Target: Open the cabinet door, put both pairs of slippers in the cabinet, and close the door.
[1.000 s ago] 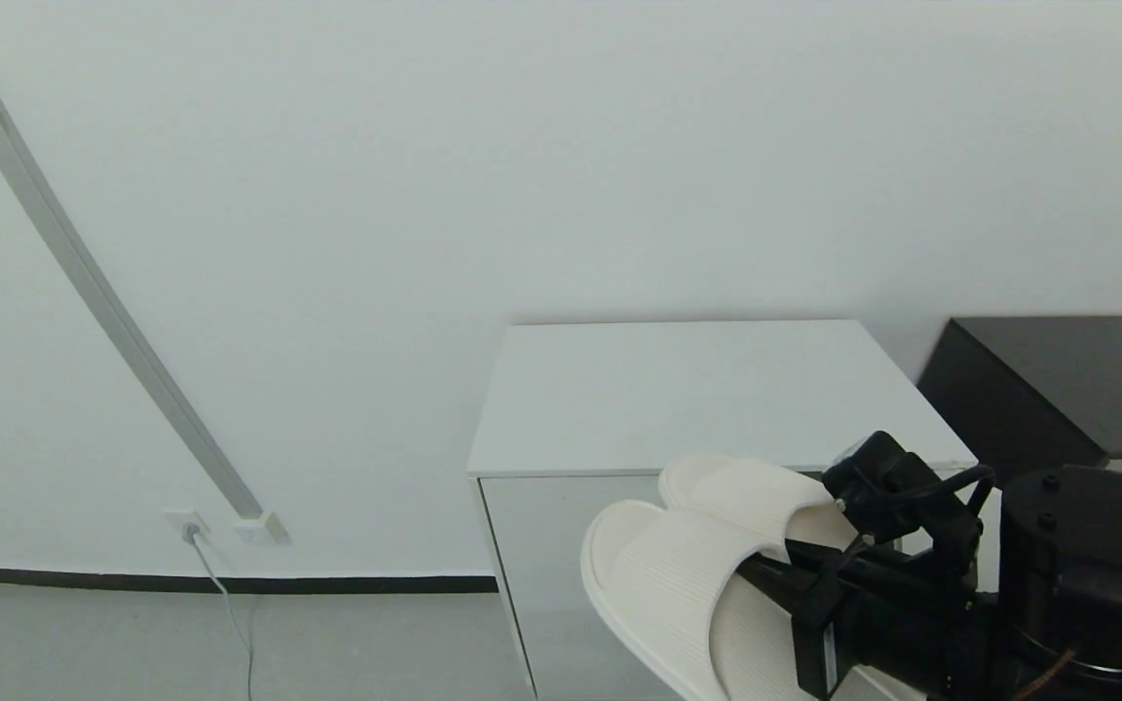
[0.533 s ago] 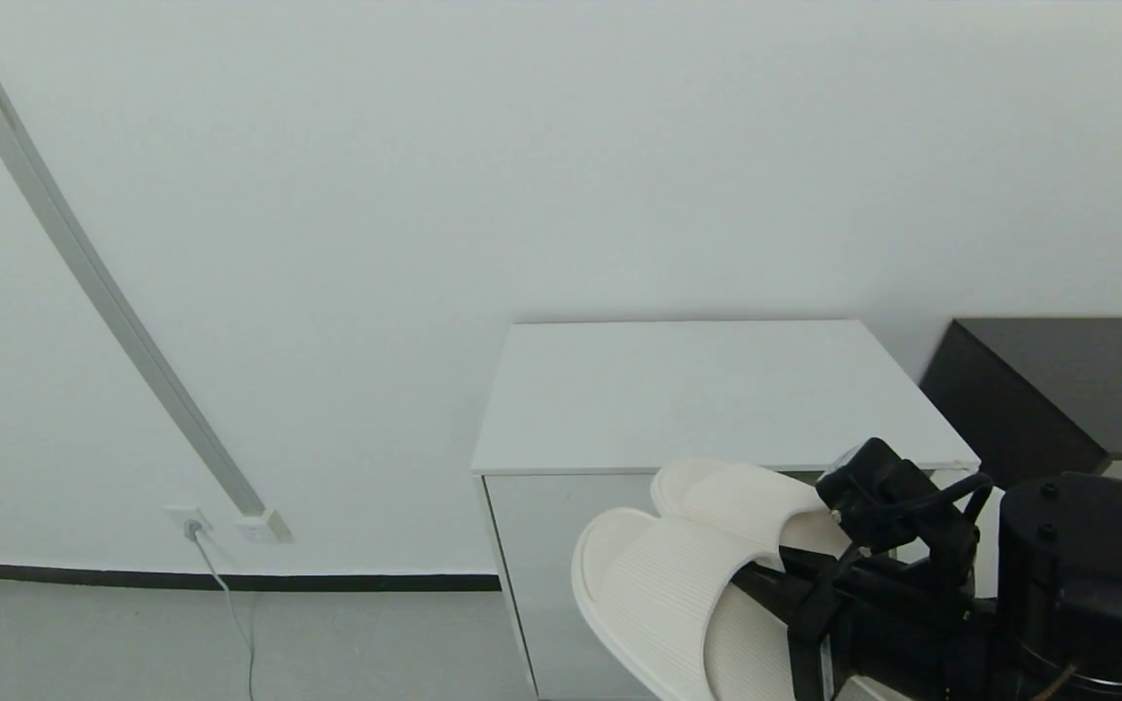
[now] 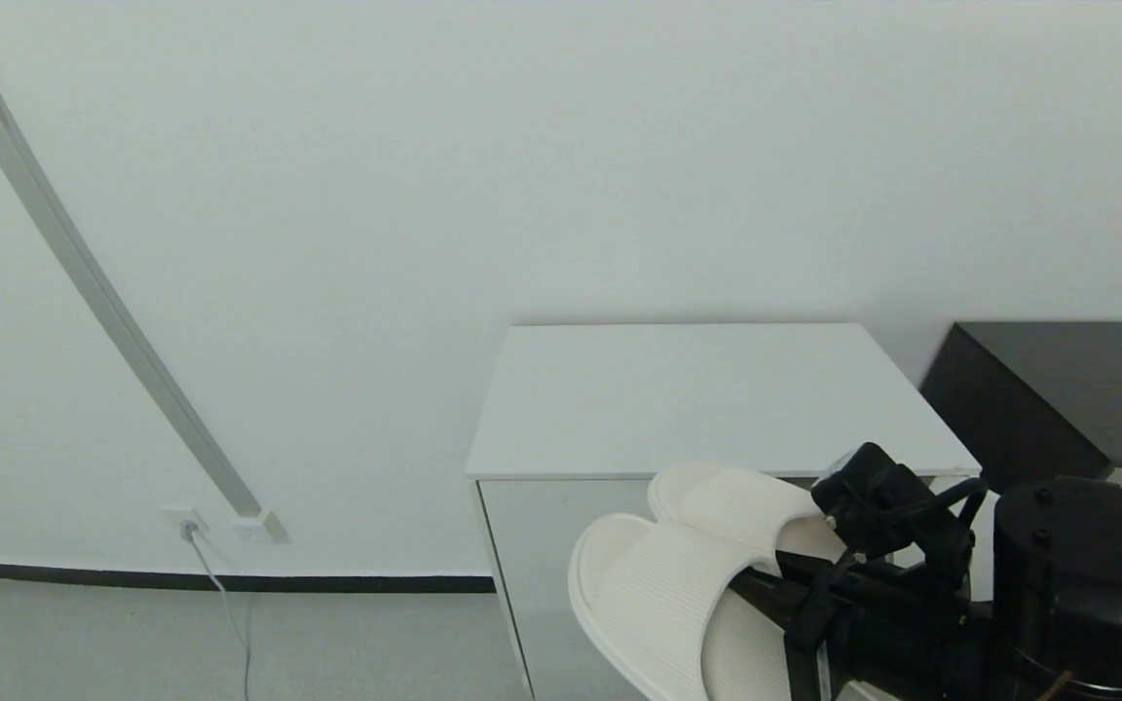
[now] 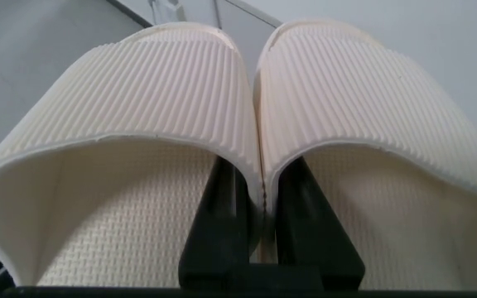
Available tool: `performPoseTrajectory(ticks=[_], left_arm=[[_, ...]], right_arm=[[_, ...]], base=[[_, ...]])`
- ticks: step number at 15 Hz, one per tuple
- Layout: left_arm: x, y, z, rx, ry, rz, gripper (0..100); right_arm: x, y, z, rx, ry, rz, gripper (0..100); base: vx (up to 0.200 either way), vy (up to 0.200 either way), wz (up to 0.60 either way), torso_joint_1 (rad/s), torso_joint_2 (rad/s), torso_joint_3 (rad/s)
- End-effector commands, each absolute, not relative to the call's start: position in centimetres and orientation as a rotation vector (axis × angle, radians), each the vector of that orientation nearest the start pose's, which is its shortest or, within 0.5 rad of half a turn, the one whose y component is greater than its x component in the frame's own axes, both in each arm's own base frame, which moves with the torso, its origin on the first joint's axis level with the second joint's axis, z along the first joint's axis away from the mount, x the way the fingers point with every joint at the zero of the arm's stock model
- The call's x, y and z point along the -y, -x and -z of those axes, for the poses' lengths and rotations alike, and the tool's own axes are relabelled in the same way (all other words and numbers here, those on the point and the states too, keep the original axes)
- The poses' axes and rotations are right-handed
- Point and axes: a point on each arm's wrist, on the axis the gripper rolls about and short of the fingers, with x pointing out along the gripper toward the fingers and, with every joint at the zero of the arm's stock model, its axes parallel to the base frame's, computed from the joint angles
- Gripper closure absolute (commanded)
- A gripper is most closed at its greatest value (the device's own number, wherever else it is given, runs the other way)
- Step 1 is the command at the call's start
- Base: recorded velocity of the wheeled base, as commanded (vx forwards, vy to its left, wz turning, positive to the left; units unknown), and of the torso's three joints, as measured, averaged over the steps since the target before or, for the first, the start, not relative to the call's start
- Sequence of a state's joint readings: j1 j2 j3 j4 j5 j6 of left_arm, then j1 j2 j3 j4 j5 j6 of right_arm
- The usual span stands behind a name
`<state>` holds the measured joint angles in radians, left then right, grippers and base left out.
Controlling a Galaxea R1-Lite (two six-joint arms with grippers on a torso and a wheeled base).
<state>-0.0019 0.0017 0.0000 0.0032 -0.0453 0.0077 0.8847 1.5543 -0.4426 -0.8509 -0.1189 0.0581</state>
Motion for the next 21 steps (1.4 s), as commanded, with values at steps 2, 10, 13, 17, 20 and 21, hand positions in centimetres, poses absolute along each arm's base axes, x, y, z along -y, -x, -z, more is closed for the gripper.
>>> performPoseTrajectory(ticks=[2,10,13,17,20,21], left_arm=[[0.1,2.26,-7.52,-0.006,-0.008,0.046,100],[0.1,2.26,-7.52,-0.006,-0.008,0.046,100],[0.1,2.26,-7.52,-0.006,-0.008,0.048,100],[0.1,2.26,-7.52,-0.006,-0.008,0.048,100],[0.1,2.26,-7.52,-0.006,-0.008,0.048,100],[0.1,2.27,-7.57,-0.004,-0.008,0.046,100]], right_arm=[[-18.34,-15.34,-15.0,-0.258,0.074,-0.755,100],[-18.33,-15.34,-15.11,-0.249,0.07,-0.755,100],[-18.34,-15.35,-15.09,-0.24,0.064,-0.755,100],[-18.3,-15.32,-15.08,-0.24,0.064,-0.755,100],[-18.28,-15.3,-14.97,-0.244,0.067,-0.756,100],[-18.28,-15.3,-14.97,-0.244,0.067,-0.754,100]], base=[[0.0,-0.2,0.0,0.005,0.0,0.002],[0.0,-0.2,0.0,0.002,0.0,-0.001],[0.0,-0.2,0.0,0.002,0.0,-0.001],[0.0,-0.05,0.0,0.002,0.0,0.001],[0.0,0.0,0.0,0.0,0.0,0.0],[0.0,0.0,0.0,0.0,0.0,0.0]])
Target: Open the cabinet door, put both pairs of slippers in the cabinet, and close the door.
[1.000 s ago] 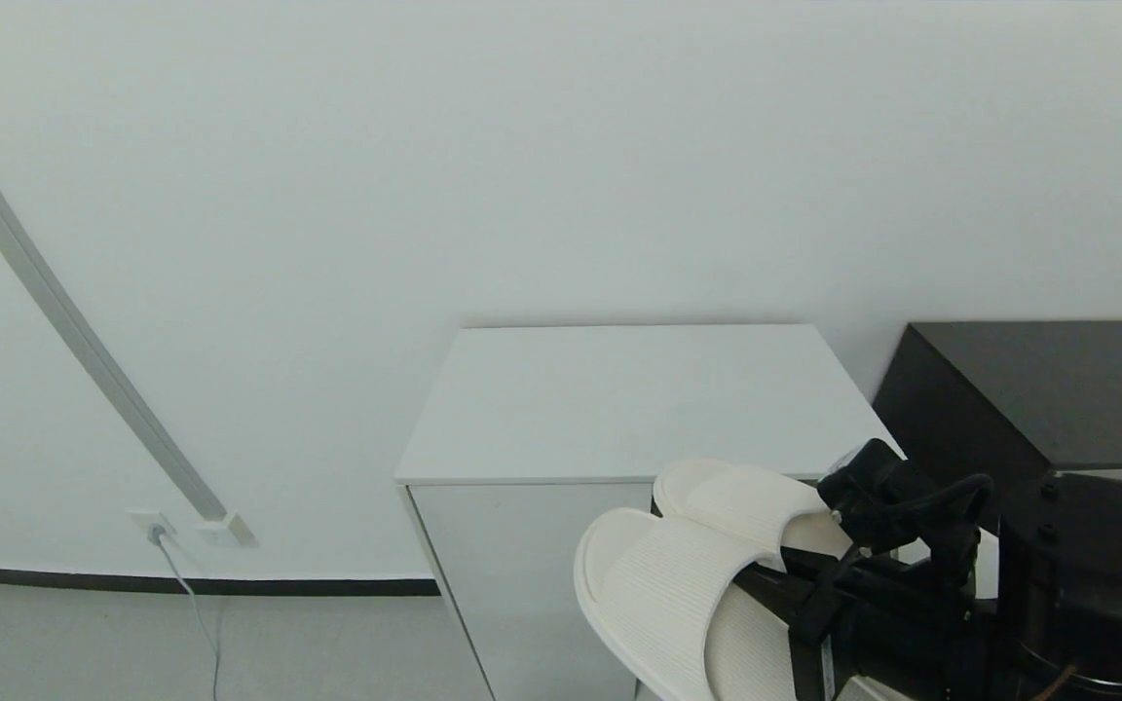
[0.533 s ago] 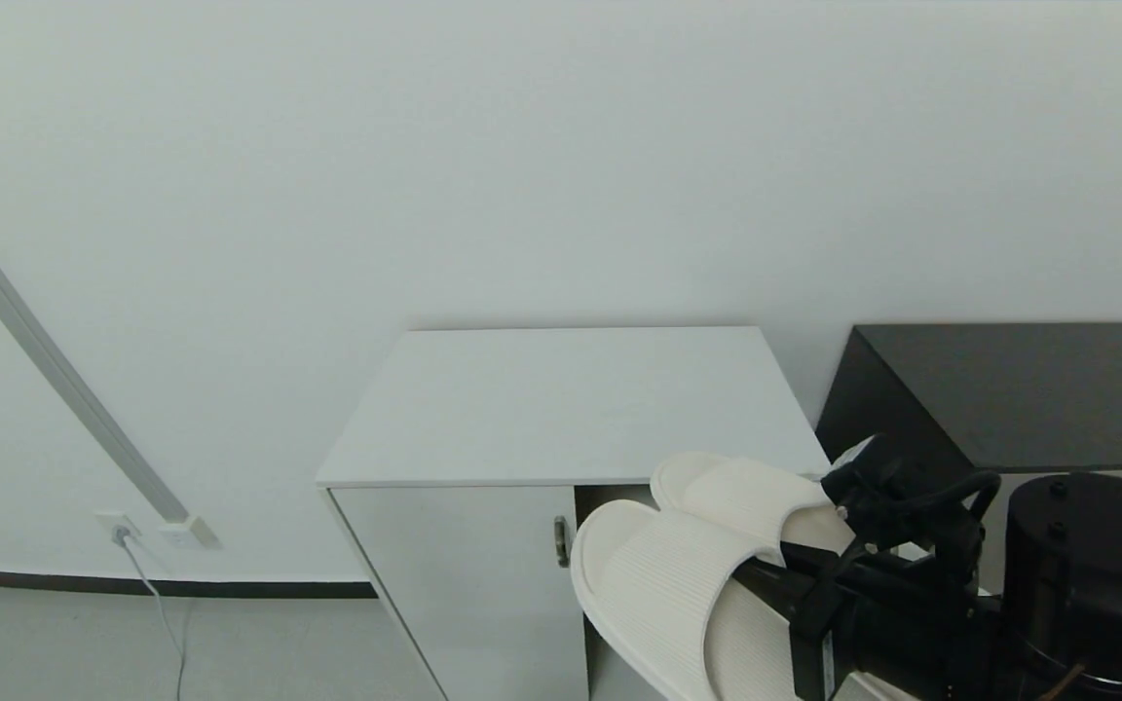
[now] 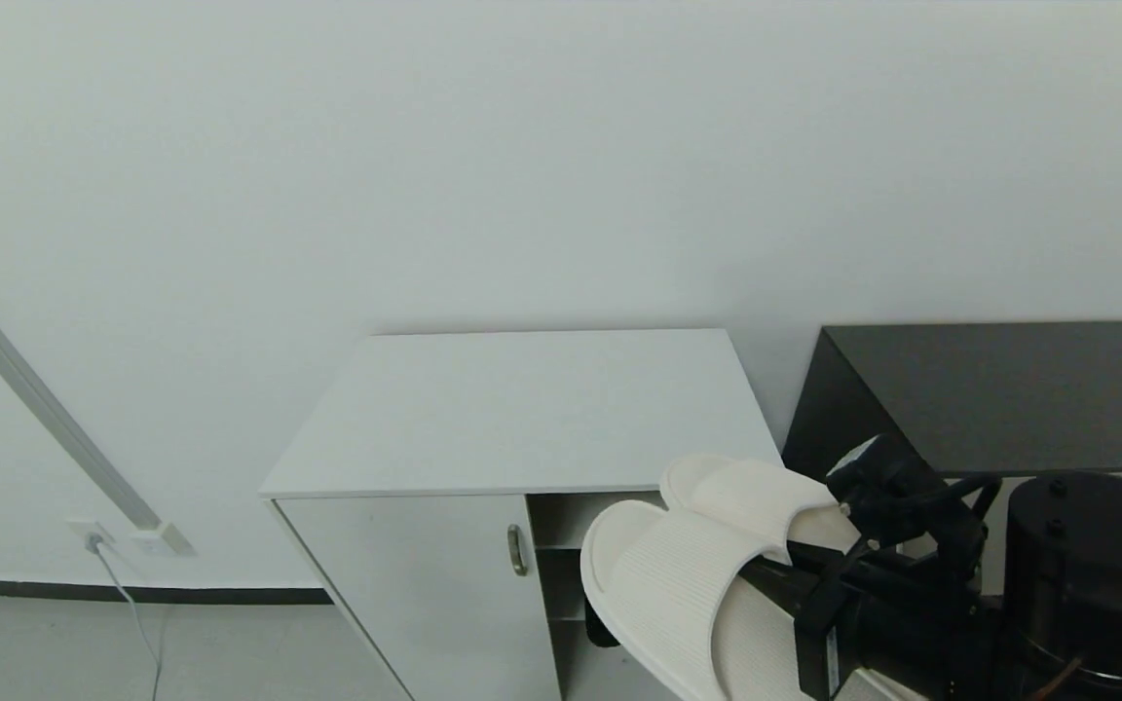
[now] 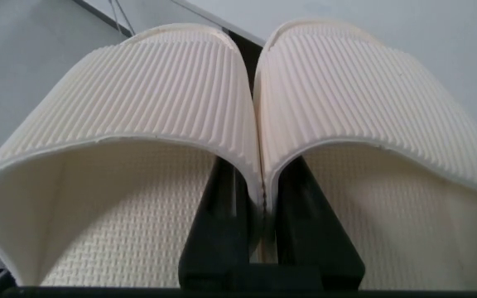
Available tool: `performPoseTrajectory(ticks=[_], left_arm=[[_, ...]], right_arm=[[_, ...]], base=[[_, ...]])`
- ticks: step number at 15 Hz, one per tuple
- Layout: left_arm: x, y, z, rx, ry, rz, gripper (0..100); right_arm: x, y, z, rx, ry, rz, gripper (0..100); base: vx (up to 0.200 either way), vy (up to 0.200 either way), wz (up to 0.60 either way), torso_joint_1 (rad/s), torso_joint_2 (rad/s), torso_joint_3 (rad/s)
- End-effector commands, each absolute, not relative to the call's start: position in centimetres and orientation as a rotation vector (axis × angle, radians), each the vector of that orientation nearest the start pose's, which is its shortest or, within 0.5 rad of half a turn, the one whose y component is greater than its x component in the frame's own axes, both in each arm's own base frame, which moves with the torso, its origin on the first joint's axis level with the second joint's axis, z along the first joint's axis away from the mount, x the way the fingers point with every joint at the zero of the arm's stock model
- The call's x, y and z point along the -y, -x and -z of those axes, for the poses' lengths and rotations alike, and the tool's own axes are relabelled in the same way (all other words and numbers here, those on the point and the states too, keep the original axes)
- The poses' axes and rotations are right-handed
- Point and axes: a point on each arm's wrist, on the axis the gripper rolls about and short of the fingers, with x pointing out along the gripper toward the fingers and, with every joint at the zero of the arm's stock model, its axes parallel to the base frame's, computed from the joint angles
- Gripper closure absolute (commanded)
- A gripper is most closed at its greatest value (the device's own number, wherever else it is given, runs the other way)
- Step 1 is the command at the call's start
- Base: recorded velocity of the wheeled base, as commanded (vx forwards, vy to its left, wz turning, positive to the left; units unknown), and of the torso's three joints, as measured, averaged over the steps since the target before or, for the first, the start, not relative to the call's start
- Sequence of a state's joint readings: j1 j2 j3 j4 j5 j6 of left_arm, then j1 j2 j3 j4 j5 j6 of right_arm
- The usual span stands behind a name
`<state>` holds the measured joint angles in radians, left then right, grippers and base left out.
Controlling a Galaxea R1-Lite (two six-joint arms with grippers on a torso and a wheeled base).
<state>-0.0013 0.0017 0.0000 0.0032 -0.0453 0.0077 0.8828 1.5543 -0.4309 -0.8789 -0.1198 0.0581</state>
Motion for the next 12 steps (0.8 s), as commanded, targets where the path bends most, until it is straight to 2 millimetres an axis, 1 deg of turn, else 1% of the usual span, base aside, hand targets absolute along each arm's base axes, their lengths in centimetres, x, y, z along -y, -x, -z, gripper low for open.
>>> performPoseTrajectory(ticks=[1,8,12], left_arm=[[0.1,2.26,-7.52,-0.006,-0.008,0.046,100],[0.1,2.26,-7.52,-0.006,-0.008,0.048,100],[0.1,2.26,-7.52,-0.006,-0.008,0.048,100]], right_arm=[[-18.28,-15.3,-14.97,-0.244,0.067,-0.756,100],[-18.29,-15.3,-14.99,-0.243,0.064,-0.756,100],[-18.31,-15.32,-15.03,-0.241,0.065,-0.756,100]], base=[[0.0,0.0,0.0,0.0,0.0,0.0],[0.0,0.0,0.0,0.0,0.0,0.0],[-0.2,0.0,0.0,0.006,0.01,0.004]])
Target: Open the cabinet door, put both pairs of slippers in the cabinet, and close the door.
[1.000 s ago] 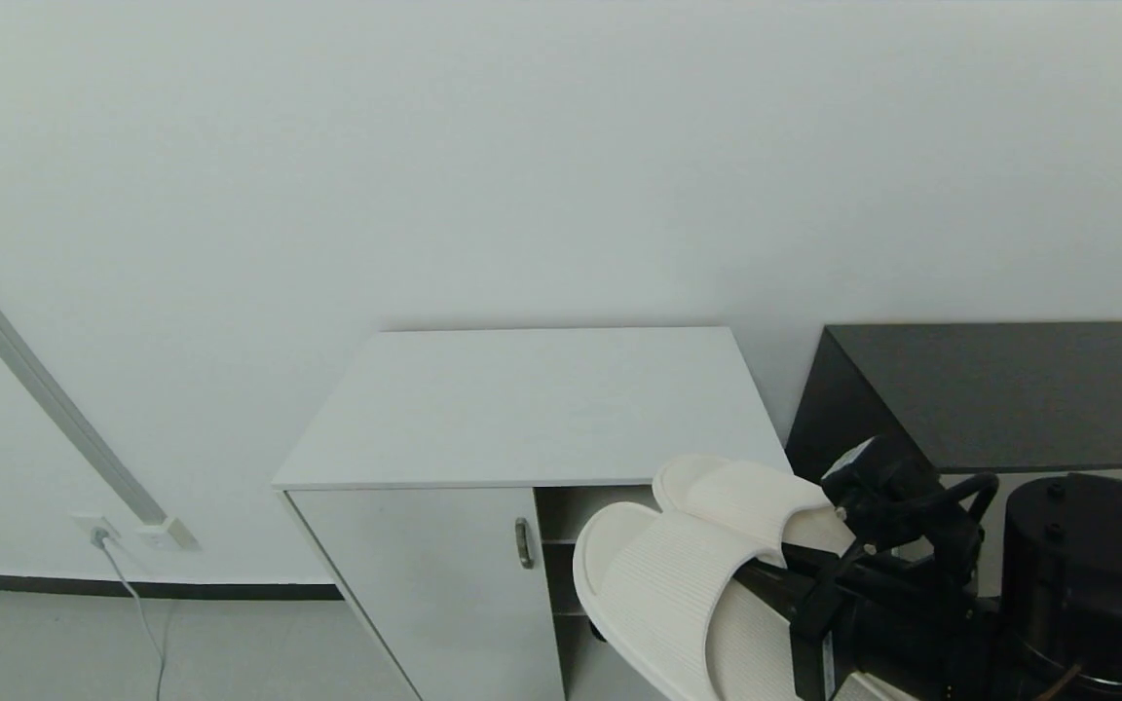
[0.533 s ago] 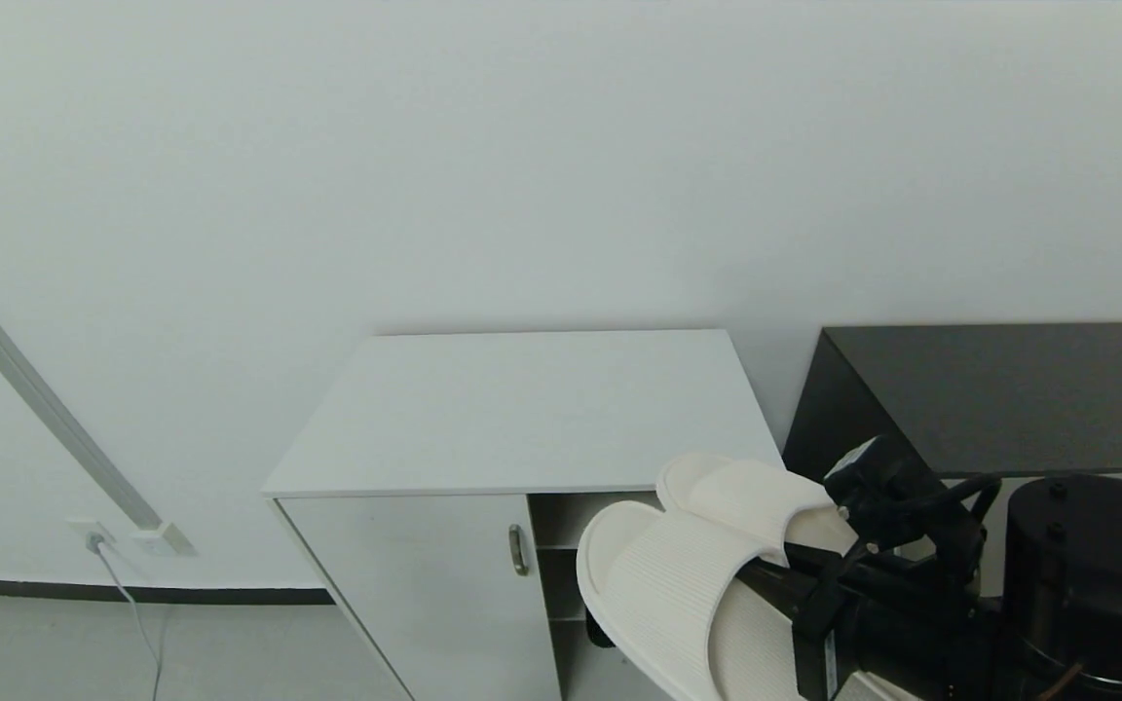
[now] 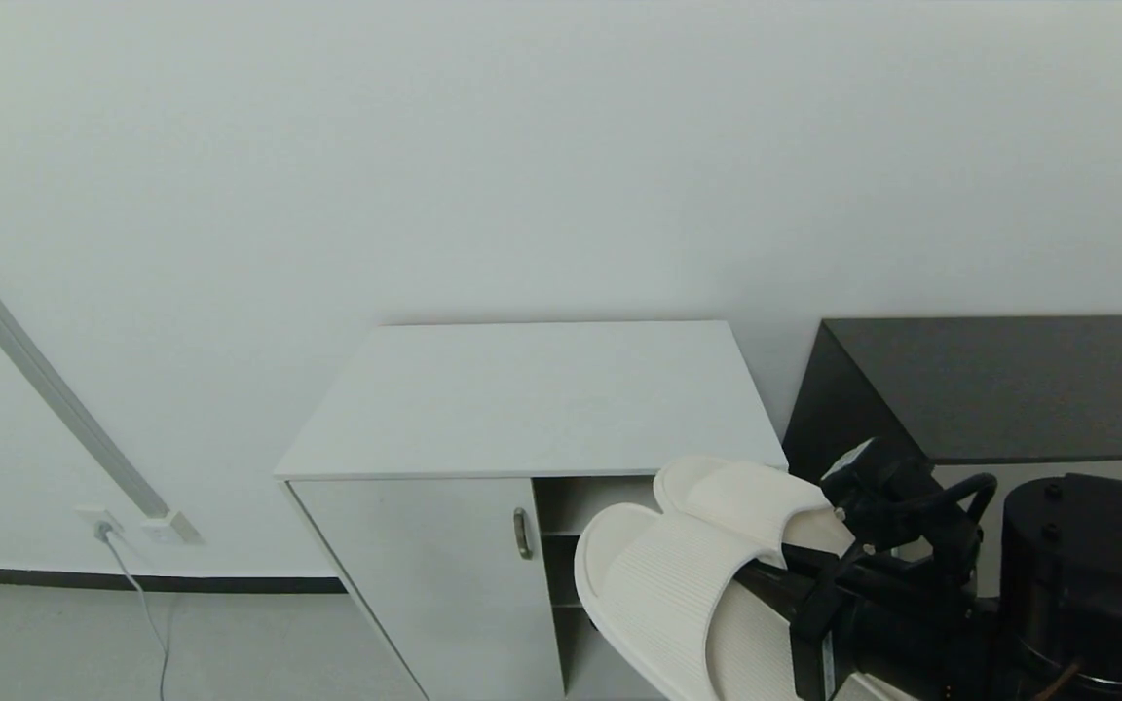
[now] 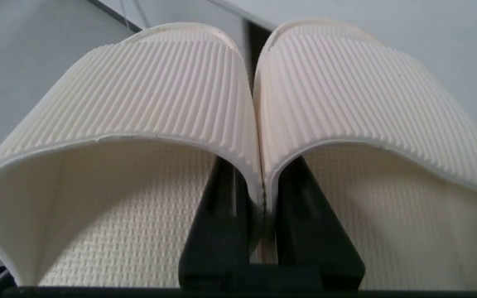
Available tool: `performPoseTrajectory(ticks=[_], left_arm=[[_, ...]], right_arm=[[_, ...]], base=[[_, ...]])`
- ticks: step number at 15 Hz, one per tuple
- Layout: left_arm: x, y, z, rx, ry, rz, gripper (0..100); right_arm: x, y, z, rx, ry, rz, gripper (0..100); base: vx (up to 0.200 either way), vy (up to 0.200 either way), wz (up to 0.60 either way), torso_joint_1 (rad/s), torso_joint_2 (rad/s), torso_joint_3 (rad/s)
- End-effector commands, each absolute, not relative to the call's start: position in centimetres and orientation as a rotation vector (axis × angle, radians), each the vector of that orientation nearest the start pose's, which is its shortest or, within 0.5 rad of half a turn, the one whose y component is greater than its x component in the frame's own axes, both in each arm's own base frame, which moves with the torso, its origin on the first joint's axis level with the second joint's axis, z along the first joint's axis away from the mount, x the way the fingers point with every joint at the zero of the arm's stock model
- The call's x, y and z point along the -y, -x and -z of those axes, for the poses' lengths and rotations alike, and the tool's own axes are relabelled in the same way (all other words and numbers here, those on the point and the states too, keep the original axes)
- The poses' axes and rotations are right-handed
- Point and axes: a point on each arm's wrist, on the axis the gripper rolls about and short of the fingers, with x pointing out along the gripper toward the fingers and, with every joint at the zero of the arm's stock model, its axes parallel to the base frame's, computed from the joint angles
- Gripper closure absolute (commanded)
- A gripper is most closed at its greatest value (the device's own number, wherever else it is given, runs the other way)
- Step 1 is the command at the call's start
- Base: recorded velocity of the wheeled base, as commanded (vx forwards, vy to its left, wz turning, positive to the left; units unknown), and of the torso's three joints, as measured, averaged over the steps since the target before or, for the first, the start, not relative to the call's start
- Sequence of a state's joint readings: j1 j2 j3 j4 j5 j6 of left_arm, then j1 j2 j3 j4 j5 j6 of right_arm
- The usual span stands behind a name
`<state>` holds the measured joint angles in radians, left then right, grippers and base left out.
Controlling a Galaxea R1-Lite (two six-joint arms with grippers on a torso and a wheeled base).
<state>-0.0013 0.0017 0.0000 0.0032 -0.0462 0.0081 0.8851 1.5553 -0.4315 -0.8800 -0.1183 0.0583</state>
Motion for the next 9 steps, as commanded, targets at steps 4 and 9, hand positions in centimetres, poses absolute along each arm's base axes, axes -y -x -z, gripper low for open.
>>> performPoseTrajectory(ticks=[4,9], left_arm=[[0.1,2.26,-7.52,-0.006,-0.008,0.046,100],[0.1,2.26,-7.52,-0.006,-0.009,0.048,100]], right_arm=[[-18.31,-15.32,-15.03,-0.241,0.065,-0.756,100],[-18.39,-15.25,-14.99,-0.243,0.065,-0.76,100]], base=[[0.0,0.0,0.0,0.0,0.0,0.0],[0.0,0.0,0.0,0.0,0.0,0.0]])
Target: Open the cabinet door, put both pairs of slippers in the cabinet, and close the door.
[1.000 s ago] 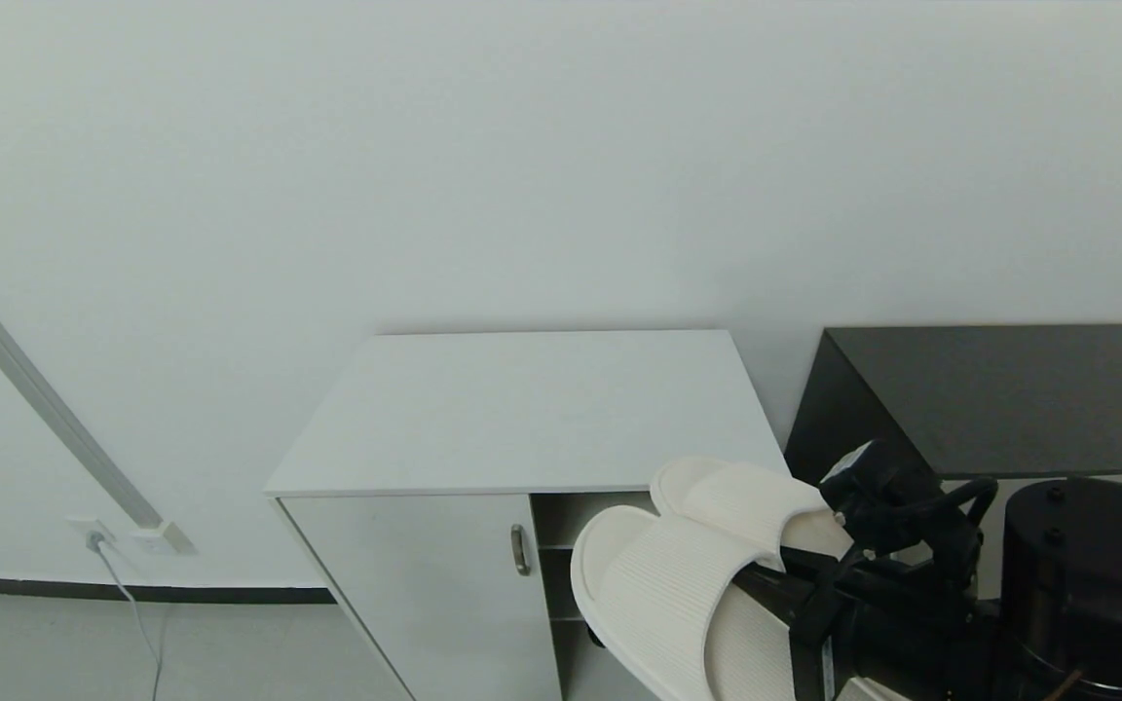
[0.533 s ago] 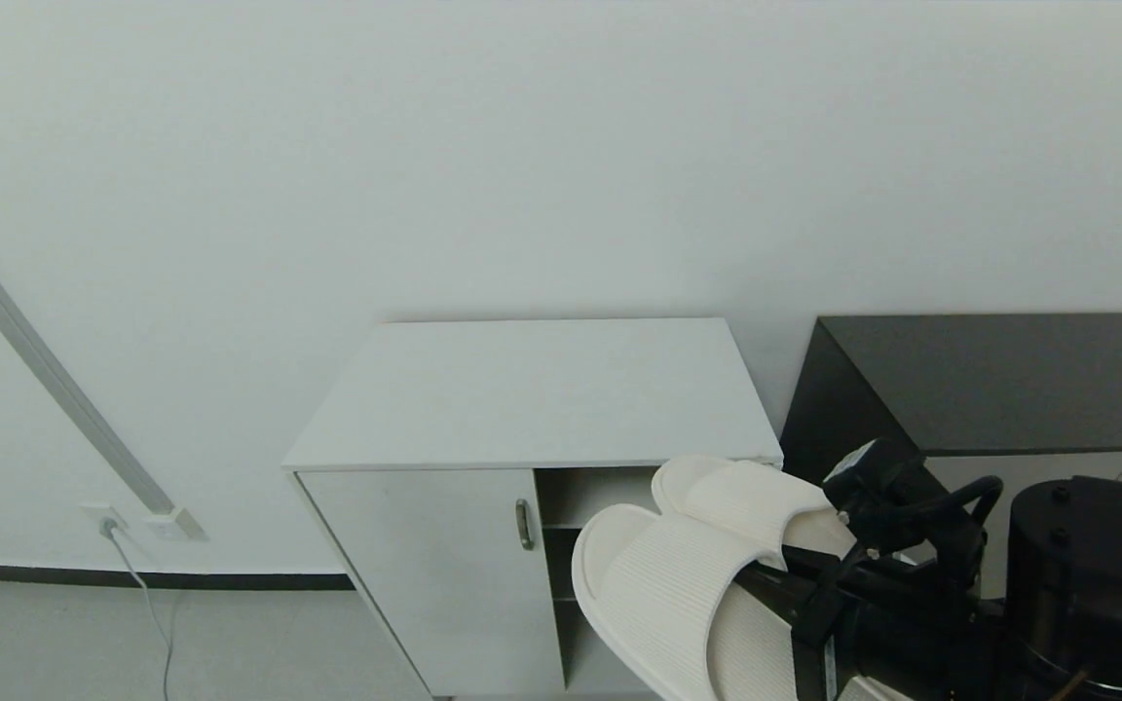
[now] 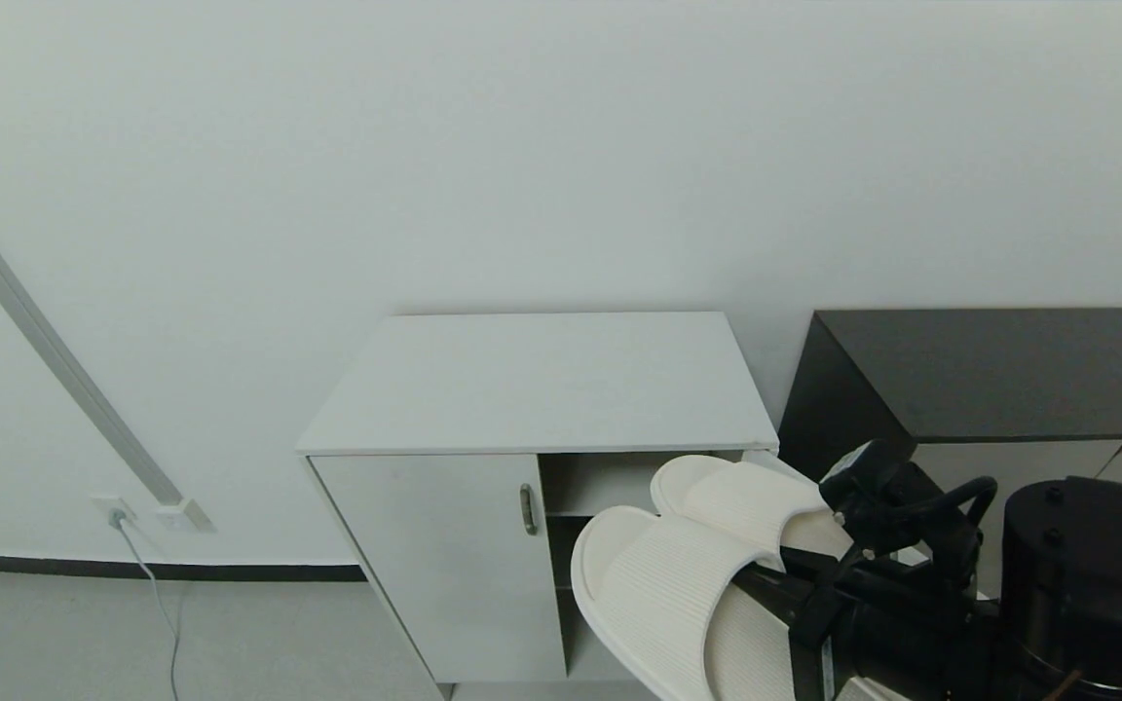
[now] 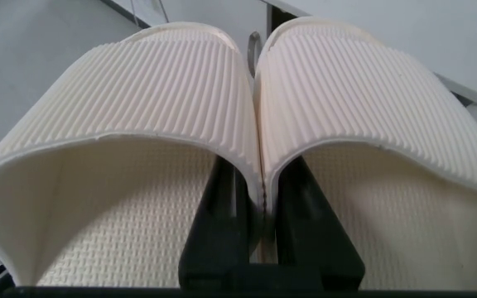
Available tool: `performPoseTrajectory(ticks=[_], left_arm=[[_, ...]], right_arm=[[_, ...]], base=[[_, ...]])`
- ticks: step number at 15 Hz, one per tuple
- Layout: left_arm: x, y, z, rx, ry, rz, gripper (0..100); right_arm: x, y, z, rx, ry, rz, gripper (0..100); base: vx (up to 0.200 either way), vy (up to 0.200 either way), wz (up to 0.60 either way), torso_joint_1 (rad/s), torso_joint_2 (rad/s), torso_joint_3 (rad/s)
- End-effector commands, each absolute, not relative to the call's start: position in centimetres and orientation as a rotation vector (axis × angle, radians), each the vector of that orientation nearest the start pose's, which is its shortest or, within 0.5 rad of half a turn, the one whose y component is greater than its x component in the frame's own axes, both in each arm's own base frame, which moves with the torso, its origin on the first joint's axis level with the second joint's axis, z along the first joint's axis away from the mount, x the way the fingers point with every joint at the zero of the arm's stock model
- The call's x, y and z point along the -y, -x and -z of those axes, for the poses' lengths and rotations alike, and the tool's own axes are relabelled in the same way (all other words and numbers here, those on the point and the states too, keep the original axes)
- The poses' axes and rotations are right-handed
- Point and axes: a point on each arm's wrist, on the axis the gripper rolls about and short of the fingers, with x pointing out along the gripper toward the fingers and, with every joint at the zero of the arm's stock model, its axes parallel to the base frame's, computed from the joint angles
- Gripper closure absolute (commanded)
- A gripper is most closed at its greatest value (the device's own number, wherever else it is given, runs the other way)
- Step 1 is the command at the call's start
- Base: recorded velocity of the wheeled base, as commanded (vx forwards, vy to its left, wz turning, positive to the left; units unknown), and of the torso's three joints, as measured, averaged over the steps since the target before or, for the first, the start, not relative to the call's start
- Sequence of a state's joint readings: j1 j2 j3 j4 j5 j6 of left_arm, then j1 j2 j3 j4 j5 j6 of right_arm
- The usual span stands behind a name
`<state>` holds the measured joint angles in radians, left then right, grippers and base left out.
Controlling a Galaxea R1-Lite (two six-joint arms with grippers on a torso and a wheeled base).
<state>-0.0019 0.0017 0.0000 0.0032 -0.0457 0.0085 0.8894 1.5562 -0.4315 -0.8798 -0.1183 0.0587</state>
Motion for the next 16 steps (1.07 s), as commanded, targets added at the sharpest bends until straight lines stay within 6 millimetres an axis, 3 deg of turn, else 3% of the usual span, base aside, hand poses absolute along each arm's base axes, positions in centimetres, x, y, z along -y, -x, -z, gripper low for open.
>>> performPoseTrajectory(ticks=[1,8,16], left_arm=[[0.1,2.27,-7.57,-0.004,-0.009,0.048,100],[0.1,2.26,-7.52,-0.006,-0.008,0.048,100],[0.1,2.26,-7.52,-0.006,-0.008,0.048,100]], right_arm=[[-18.42,-15.22,-14.99,-0.242,0.067,-0.762,100],[-18.5,-15.05,-14.84,-0.248,0.071,-0.769,100],[-18.46,-15.02,-14.69,-0.253,0.074,-0.767,100]], base=[[0.0,0.0,0.0,0.0,0.0,0.0],[0.0,0.0,0.0,-0.011,0.02,0.014],[0.0,0.0,0.0,-0.148,0.35,0.185]])
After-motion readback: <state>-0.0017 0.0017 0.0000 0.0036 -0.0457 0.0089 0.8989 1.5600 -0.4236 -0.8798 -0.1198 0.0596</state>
